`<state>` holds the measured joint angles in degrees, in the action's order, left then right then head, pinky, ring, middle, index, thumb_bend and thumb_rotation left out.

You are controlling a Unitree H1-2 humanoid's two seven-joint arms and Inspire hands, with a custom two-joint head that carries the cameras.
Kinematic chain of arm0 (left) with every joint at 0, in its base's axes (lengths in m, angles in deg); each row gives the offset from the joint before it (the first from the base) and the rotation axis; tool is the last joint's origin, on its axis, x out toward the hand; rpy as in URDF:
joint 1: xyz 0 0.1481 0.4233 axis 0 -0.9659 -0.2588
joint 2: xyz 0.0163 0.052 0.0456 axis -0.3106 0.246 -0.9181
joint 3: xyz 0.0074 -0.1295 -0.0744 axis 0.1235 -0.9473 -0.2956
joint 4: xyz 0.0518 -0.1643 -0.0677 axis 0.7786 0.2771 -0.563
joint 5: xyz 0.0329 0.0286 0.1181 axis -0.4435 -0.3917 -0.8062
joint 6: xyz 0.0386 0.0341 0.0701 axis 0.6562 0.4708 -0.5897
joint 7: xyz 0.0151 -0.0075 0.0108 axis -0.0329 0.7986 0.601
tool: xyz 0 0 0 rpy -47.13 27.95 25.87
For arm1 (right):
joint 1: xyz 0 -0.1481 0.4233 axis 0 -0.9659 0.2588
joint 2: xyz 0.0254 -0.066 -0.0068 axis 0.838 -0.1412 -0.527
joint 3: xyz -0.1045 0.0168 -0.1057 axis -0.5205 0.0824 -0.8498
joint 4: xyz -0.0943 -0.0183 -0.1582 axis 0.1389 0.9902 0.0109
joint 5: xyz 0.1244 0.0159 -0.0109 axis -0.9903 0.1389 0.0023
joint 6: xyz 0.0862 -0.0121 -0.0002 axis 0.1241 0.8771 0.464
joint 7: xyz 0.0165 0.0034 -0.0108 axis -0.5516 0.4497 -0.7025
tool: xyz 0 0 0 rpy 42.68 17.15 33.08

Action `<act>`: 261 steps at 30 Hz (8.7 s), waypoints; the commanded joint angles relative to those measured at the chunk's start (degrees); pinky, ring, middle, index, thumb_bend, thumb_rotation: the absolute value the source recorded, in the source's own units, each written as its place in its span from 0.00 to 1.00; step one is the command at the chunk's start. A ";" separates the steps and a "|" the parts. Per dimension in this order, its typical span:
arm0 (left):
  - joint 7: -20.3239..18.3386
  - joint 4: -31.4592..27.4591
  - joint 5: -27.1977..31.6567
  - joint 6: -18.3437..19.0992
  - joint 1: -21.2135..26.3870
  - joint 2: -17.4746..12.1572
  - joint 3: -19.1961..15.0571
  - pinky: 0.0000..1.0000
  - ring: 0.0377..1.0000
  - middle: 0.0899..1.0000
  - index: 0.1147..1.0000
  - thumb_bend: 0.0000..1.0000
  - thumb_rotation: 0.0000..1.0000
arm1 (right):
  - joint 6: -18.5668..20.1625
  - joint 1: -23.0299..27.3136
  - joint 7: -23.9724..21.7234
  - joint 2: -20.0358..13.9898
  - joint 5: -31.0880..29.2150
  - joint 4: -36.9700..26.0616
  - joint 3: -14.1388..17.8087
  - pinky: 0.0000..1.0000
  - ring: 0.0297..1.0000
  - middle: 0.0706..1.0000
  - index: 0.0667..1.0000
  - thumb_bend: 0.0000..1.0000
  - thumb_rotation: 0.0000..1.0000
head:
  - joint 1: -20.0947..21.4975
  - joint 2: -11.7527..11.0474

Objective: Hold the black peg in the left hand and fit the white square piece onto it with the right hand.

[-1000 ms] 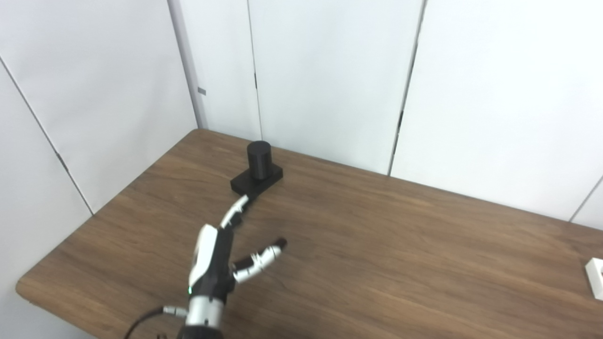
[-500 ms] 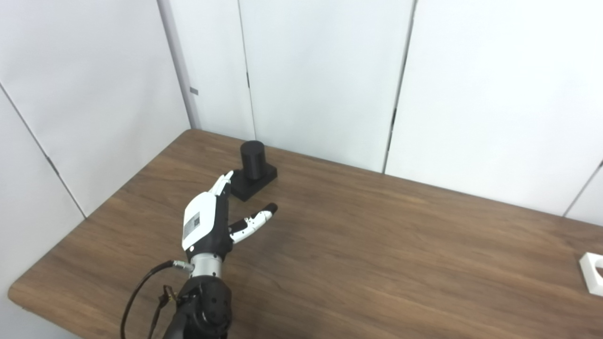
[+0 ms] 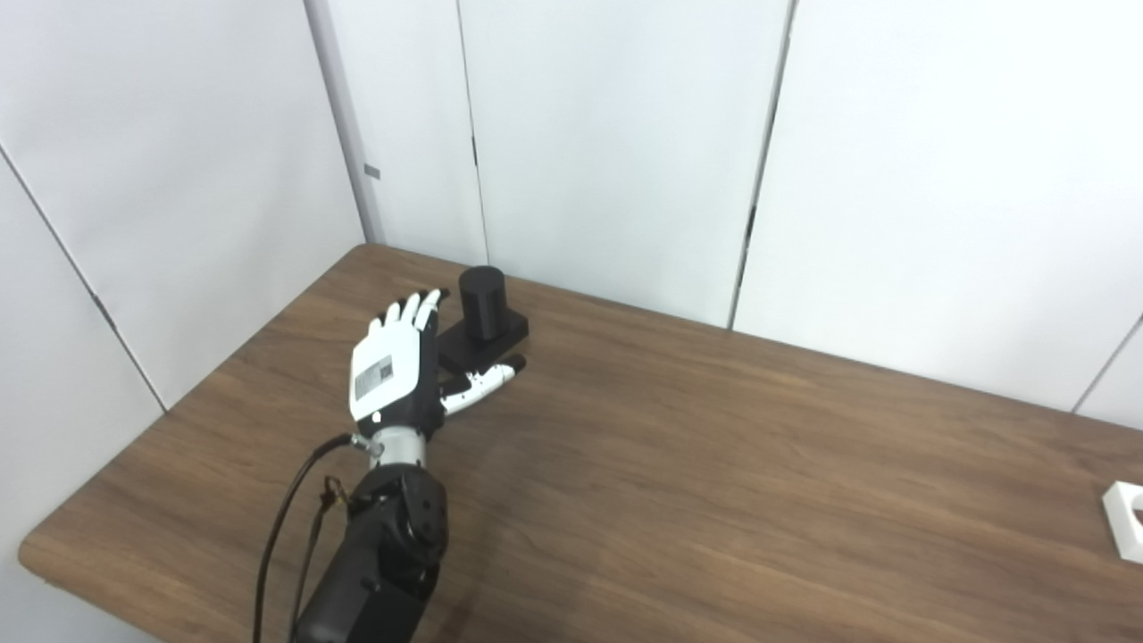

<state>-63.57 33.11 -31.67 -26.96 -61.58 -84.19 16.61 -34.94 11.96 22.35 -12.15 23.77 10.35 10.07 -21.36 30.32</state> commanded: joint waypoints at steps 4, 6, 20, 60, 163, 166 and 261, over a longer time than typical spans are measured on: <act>2.23 3.65 -2.16 -0.19 4.35 -2.59 1.11 1.00 0.98 0.96 0.90 0.90 0.67 | 0.07 -0.55 -0.97 -0.42 -0.54 -1.00 -0.47 0.85 0.87 0.85 0.85 0.60 1.00 | -0.31 0.11; 2.79 5.83 -1.96 -0.60 5.24 -3.12 1.58 1.00 0.98 0.97 0.89 0.90 0.66 | 0.31 -0.61 -0.92 -0.38 -0.52 -1.12 -0.49 0.87 0.88 0.85 0.86 0.60 1.00 | -0.31 0.11; 3.75 15.66 -1.24 0.96 9.93 -4.82 2.43 1.00 0.98 0.97 0.90 0.88 0.66 | 0.28 -0.86 -0.54 -0.37 0.54 -1.22 -0.62 0.90 0.88 0.85 0.86 0.67 1.00 | -0.09 0.37; 2.75 32.59 0.87 2.27 19.41 -4.66 0.09 1.00 0.95 0.90 0.76 0.87 0.62 | 1.97 -2.26 -0.34 -0.85 0.49 -3.67 -0.17 0.89 0.88 0.82 0.86 0.72 1.00 | 0.68 1.05; -17.66 -12.83 -1.14 -27.69 -20.95 2.39 29.29 0.95 0.82 0.74 0.42 0.52 0.05 | 12.21 0.01 2.74 4.12 11.37 -13.18 -9.11 0.97 0.90 0.83 0.91 0.47 1.00 | 25.23 16.60; -17.84 -12.58 -1.97 -27.40 -20.84 2.13 29.39 0.95 0.82 0.74 0.42 0.52 0.05 | 12.46 0.13 2.84 4.26 11.41 -13.27 -9.16 0.97 0.89 0.82 0.91 0.47 1.00 | 25.23 16.60; -18.67 -11.96 1.44 -32.75 -22.41 0.11 23.02 0.87 0.81 0.74 0.42 0.52 0.05 | 17.15 57.18 -11.68 -25.89 49.58 39.46 -26.78 0.85 0.93 0.88 0.81 0.84 0.18 | 45.16 9.58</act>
<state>-79.73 21.05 -29.30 -62.01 -82.57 -83.43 39.65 -16.91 65.74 9.68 -36.93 72.58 50.39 -17.17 23.73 39.90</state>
